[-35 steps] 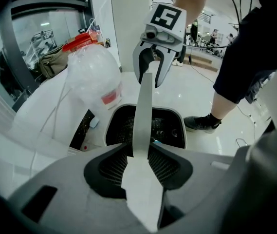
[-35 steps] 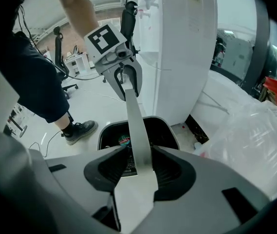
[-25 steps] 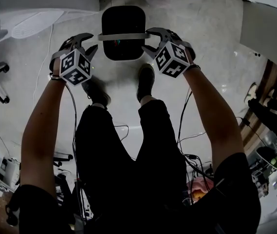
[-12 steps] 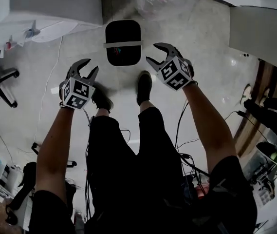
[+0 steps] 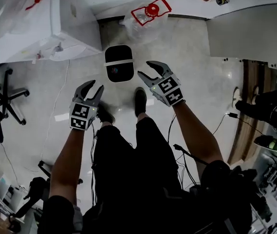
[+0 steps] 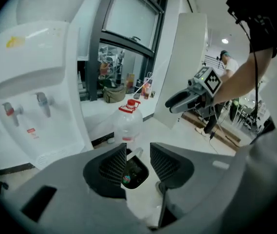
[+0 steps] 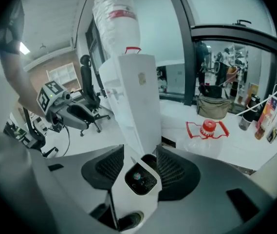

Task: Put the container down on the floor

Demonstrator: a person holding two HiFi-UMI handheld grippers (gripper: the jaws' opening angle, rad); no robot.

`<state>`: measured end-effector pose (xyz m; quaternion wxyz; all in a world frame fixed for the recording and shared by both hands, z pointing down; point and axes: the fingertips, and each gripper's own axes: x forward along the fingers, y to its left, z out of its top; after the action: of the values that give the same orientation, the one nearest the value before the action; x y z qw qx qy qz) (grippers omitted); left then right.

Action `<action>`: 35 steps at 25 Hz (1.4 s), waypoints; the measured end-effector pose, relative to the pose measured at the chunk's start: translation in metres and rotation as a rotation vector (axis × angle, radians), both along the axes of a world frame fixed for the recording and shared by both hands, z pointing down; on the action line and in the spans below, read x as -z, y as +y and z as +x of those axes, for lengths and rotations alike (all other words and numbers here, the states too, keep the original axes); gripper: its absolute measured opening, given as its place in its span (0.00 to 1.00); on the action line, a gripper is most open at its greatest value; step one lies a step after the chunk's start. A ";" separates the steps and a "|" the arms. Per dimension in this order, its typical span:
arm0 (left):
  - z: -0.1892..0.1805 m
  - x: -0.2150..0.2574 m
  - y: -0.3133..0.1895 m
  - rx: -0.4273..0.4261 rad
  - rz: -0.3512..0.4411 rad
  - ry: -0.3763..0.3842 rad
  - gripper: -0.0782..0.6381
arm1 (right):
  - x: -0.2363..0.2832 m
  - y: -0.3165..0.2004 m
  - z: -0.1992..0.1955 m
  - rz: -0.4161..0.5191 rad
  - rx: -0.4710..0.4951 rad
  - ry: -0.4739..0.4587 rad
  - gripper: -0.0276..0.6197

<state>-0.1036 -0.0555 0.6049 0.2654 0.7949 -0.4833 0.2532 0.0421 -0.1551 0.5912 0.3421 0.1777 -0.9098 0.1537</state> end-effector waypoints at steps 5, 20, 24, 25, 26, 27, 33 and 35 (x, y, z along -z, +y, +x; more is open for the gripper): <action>0.001 0.075 0.003 0.065 0.077 0.095 0.33 | 0.072 0.012 -0.005 0.005 -0.076 -0.093 0.34; 0.031 0.288 0.018 0.122 0.371 0.279 0.26 | 0.271 0.048 -0.012 0.137 -0.167 -0.298 0.18; 0.012 0.322 0.027 0.080 0.453 0.200 0.18 | 0.305 0.052 -0.016 0.180 -0.187 -0.351 0.11; 0.007 0.331 0.028 0.085 0.465 0.190 0.17 | 0.312 0.055 -0.016 0.187 -0.186 -0.359 0.10; 0.002 0.341 0.029 0.096 0.476 0.191 0.15 | 0.319 0.057 -0.017 0.190 -0.185 -0.368 0.10; 0.000 0.352 0.030 0.104 0.487 0.199 0.14 | 0.326 0.058 -0.017 0.193 -0.185 -0.377 0.10; 0.003 0.418 0.038 0.048 0.585 0.257 0.13 | 0.360 0.064 -0.018 0.231 -0.183 -0.405 0.07; -0.001 0.430 0.034 0.065 0.601 0.221 0.12 | 0.373 0.061 -0.020 0.252 -0.181 -0.404 0.06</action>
<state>-0.1042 -0.0220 0.1754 0.0775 0.8445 -0.5299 0.0028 0.0226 -0.0943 0.2179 0.1132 0.2655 -0.9521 0.1014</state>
